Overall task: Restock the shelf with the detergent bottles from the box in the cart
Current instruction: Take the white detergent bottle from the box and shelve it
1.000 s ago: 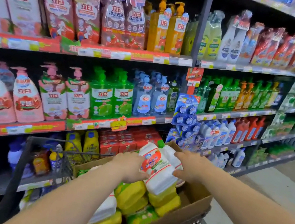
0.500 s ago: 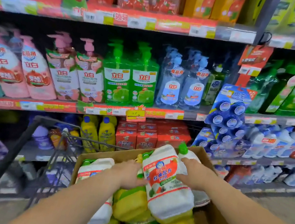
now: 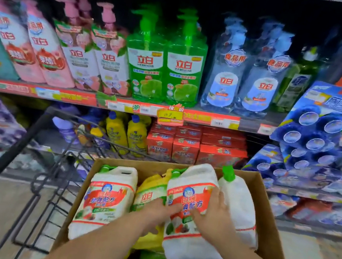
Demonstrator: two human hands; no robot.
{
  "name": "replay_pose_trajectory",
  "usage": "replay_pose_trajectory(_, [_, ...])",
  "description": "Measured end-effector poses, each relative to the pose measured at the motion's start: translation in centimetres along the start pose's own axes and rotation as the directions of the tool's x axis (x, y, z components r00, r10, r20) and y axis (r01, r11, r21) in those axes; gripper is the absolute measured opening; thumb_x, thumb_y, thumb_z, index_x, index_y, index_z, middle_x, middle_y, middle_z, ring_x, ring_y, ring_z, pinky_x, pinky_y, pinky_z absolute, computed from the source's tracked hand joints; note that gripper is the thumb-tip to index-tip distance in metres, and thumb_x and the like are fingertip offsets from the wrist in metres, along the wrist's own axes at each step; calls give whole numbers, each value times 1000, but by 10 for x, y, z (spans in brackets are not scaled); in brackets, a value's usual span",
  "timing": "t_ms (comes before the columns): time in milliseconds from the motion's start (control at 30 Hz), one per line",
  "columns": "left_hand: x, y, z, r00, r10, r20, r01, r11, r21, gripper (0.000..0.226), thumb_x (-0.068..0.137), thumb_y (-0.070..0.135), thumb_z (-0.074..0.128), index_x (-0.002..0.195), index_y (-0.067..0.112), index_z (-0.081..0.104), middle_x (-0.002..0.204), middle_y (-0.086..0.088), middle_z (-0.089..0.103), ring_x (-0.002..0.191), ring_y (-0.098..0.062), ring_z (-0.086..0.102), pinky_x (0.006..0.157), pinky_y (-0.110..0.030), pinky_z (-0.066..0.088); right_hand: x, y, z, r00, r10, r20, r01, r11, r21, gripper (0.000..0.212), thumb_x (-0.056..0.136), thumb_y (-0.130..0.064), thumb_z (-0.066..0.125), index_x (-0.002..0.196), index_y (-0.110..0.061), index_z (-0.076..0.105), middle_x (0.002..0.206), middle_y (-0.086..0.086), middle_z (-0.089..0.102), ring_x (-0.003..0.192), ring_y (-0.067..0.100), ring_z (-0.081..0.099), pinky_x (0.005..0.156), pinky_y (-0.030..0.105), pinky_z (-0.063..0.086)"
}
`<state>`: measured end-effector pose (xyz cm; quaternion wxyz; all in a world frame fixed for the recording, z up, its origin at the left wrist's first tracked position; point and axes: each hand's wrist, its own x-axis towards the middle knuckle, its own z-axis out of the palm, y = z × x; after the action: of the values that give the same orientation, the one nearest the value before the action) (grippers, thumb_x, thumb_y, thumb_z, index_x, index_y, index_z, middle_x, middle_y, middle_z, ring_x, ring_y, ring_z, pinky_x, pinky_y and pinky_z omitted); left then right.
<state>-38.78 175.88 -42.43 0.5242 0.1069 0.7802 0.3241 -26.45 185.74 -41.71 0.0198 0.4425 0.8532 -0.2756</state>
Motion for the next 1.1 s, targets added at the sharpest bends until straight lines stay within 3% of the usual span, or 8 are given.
replay_pose_trajectory(133, [6, 0, 1, 999, -4, 42, 3, 1000, 7, 61, 82, 54, 61, 127, 14, 48, 127, -8, 58, 113, -28, 56, 88, -40, 46, 8, 0, -1, 990, 144, -6, -135, 940, 314, 97, 76, -38, 73, 147, -4, 17, 150, 16, 28, 138, 29, 29, 113, 40, 28])
replay_pose_trajectory(233, [10, -1, 1, 999, -8, 50, 6, 1000, 24, 47, 81, 52, 64, 111, 18, 53, 115, -2, 63, 103, -22, 57, 85, -38, 45, 15, 1, -8, 978, 194, 73, -207, 890, 407, 79, 76, -33, 75, 139, -7, 36, 135, 12, 48, 123, 29, 49, 103, 44, 42])
replay_pose_trajectory(367, [15, -1, 1, 999, 5, 44, -5, 1000, 2, 31, 79, 51, 67, 93, 26, 53, 92, 9, 62, 86, -12, 58, 78, -32, 47, 15, 1, -11, 975, 205, 86, -220, 836, 503, 70, 79, -30, 73, 136, -13, 37, 128, 7, 55, 106, 23, 57, 89, 37, 51])
replay_pose_trajectory(533, [11, -8, 8, 998, 56, 23, -49, 968, -245, 25, 81, 33, 72, 100, 20, 61, 82, 10, 69, 64, -2, 66, 44, -15, 47, 9, 5, -9, 980, 175, 97, -200, 815, 544, 77, 81, -32, 71, 144, -17, 30, 132, 5, 53, 114, 24, 56, 95, 44, 51])
replay_pose_trajectory(767, [1, -22, 21, 989, 147, 9, -111, 783, -612, 30, 82, 9, 70, 111, 10, 63, 96, -8, 75, 80, -21, 73, 58, -28, 57, 6, 9, -9, 992, 84, 95, -122, 832, 542, 82, 80, -34, 71, 148, -27, 25, 141, 3, 39, 117, 22, 51, 96, 39, 49])
replay_pose_trajectory(900, [-4, -25, 22, 981, 192, 4, -131, 685, -716, 39, 81, 7, 69, 117, 17, 58, 104, -11, 73, 95, -31, 69, 79, -45, 57, 7, 7, -10, 989, 43, 142, -136, 633, 762, 70, 79, -23, 74, 138, -34, 38, 114, -2, 65, 98, 20, 66, 84, 43, 57])
replay_pose_trajectory(1000, [-11, -25, 15, 968, 252, 13, -168, 682, -712, 46, 81, 5, 68, 120, 24, 55, 104, -8, 73, 93, -28, 70, 69, -38, 58, 6, 4, -6, 988, 88, 130, -157, 503, 850, 64, 71, -20, 80, 124, -33, 45, 102, -1, 69, 88, 22, 70, 75, 45, 59])
replay_pose_trajectory(1100, [-19, -23, 2, 946, 325, 4, -246, 724, -645, 49, 82, 4, 67, 122, 30, 53, 107, -6, 72, 95, -25, 70, 70, -35, 58, 4, -3, -3, 983, 125, 135, -173, 376, 910, 59, 61, -19, 86, 110, -22, 54, 95, 6, 73, 78, 24, 73, 64, 43, 60])
